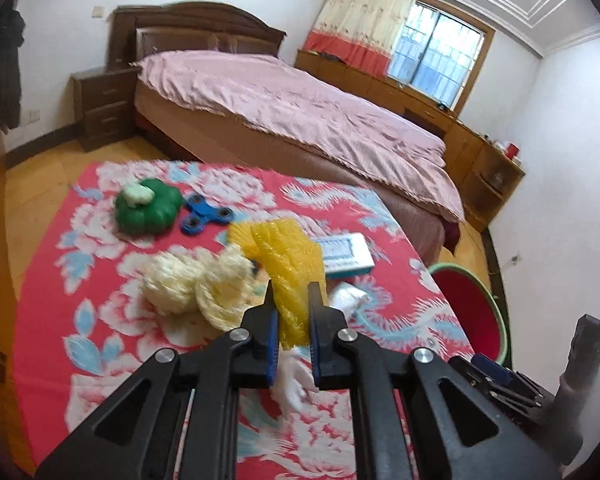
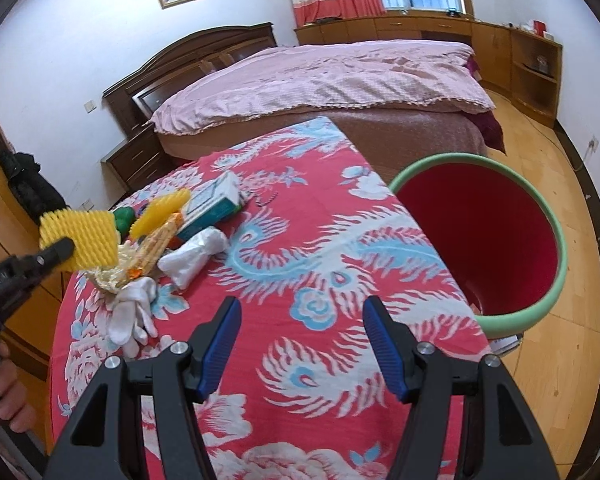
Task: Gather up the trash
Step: 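Lift the yellow foam net with the left gripper while the right gripper grasps the clear plastic bag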
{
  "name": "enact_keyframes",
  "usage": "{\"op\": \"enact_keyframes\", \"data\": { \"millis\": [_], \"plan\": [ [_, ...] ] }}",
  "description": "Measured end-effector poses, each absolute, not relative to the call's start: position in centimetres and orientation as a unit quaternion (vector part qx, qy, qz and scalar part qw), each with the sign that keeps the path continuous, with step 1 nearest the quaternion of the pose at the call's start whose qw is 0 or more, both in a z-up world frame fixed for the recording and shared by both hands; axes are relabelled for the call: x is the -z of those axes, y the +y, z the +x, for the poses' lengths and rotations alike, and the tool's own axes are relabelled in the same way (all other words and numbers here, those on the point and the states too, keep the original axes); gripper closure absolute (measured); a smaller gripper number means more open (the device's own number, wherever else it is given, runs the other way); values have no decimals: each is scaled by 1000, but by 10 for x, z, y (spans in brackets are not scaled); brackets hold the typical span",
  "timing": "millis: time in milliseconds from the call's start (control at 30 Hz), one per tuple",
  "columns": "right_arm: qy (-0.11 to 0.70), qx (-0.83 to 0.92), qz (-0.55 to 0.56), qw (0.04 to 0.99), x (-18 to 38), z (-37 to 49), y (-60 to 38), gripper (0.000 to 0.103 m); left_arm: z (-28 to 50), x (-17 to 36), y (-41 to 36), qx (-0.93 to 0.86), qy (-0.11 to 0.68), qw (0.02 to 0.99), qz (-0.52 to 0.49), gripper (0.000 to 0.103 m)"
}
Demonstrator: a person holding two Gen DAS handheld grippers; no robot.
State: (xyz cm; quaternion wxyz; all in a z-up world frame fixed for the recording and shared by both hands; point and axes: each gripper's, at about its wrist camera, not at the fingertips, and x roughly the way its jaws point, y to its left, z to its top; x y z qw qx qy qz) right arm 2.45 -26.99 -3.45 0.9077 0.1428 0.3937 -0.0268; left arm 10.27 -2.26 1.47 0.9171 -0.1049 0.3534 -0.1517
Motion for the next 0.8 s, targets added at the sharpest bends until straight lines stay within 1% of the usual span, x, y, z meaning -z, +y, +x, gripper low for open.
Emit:
{"op": "enact_keyframes", "data": {
  "millis": [167, 433, 800],
  "plan": [
    [393, 10, 132, 910, 29, 36, -253, 37, 105, -16, 2, 104, 341, 928, -103, 92],
    [399, -20, 118, 909, 29, 67, -217, 37, 111, -3, 51, 42, 334, 933, -127, 92],
    [426, -27, 120, 896, 50, 110, -182, 37, 121, 29, 83, 14, 359, 920, -159, 92]
  ]
}}
